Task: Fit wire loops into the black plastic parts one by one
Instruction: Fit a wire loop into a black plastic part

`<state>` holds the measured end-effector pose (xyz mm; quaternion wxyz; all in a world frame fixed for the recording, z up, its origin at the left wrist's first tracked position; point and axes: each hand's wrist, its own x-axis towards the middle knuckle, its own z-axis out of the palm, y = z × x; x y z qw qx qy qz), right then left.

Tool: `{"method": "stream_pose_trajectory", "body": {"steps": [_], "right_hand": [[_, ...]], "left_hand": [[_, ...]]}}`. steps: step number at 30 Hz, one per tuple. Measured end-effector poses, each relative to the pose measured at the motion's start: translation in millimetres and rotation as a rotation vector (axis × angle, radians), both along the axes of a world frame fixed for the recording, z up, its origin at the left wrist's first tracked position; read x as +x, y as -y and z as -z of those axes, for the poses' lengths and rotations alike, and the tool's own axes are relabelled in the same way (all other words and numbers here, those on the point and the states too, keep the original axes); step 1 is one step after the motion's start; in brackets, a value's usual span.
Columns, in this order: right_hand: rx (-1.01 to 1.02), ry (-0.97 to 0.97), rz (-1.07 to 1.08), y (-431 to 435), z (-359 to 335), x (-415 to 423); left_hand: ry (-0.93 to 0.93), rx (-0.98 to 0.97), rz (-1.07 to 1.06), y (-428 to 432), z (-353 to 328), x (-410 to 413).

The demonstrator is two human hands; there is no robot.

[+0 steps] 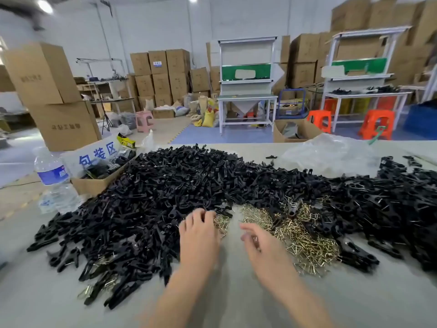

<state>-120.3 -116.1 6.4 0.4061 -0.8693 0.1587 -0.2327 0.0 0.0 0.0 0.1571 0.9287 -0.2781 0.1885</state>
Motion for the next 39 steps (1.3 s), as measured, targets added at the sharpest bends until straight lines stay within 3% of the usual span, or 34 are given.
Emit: {"method": "stream_pose_trajectory", "body": {"steps": [3, 8, 14, 19, 26, 30, 32, 35, 39], "right_hand": [[-0.002, -0.001, 0.033, 23, 4, 32], [0.001, -0.004, 0.023, 37, 16, 64], [-0.105, 0.011, 0.034, 36, 28, 72], [-0.184, 0.058, 0.049, 34, 30, 69], [-0.107, 0.225, 0.012, 35, 26, 58], [-0.064, 0.249, -0.029, 33, 28, 55], [-0.029, 0.249, -0.04, 33, 29, 54], [0.081, 0.243, -0.048, 35, 28, 54], [0.45, 0.223, -0.124, 34, 21, 55]], "left_hand": [[0.003, 0.226, -0.113, 6, 1, 42], [-0.059, 0.502, 0.039, 16, -4, 68], [0.027, 0.581, 0.108, 16, -19, 79], [0.027, 0.464, 0.085, 11, -21, 84], [-0.304, -0.134, 0.195, 4, -21, 79], [-0.079, -0.05, 0.074, 8, -17, 67], [-0.006, -0.097, 0.062, 10, -15, 62], [-0.111, -0.352, 0.145, 17, -10, 54], [-0.343, -0.598, 0.341, 39, 4, 20]]}}
